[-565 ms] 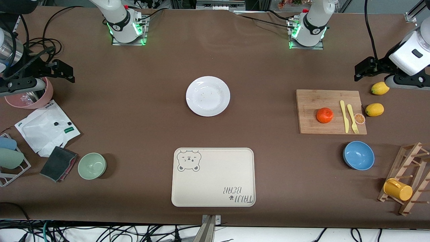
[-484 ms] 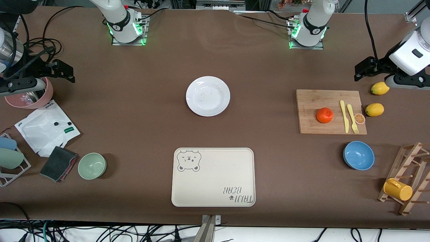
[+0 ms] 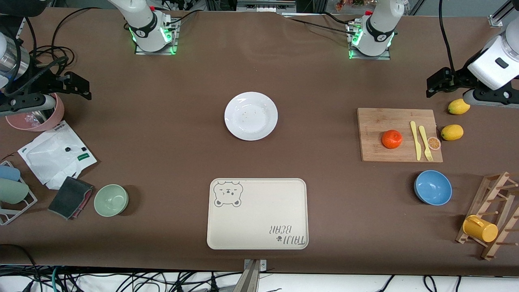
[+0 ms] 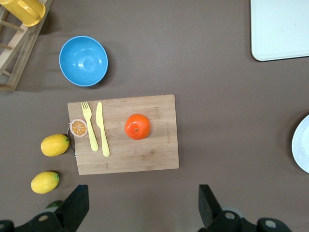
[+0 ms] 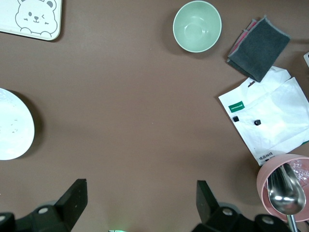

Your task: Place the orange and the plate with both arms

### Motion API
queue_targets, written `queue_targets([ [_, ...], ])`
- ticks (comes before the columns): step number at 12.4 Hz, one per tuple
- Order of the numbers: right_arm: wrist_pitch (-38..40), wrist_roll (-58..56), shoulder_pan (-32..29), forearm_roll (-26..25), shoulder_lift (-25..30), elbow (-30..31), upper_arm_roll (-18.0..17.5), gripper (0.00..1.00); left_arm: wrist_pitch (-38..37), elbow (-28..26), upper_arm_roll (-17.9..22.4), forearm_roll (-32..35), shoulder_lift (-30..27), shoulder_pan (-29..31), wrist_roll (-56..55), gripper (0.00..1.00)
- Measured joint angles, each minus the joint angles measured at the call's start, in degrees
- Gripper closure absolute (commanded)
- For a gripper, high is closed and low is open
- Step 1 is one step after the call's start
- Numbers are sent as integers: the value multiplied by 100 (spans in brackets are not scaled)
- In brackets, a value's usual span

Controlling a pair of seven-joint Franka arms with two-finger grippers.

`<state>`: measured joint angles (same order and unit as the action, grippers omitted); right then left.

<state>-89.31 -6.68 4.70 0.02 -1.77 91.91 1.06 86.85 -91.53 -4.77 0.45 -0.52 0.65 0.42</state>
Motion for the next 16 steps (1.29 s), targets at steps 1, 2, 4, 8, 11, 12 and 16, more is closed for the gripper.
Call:
queue_targets([
  [1, 4, 2, -4, 0, -5, 0, 4, 0, 0, 0, 0, 0, 0, 0, 0, 0],
  [2, 5, 2, -6, 0, -10, 0, 13, 0, 0, 0, 1, 0, 0, 0, 0, 0],
  [4, 9, 2, -7, 0, -12, 0, 39, 0, 0, 0, 12, 0, 0, 8, 0, 0],
  [8, 145, 4, -9, 0, -12, 0, 58, 0, -17, -9, 21, 0, 56, 17, 0, 0],
  [11, 150, 4, -6, 1, -13, 0, 50, 0, -58, -95, 24, 0, 355, 21, 0, 0],
  [12, 151, 4, -5, 1, -15, 0, 49, 0, -57, -137, 27, 0, 568, 25, 0, 0],
  [16, 151, 4, -4, 2, -19, 0, 48, 0, 261, -417, 30, 0, 1400, 59, 0, 0],
])
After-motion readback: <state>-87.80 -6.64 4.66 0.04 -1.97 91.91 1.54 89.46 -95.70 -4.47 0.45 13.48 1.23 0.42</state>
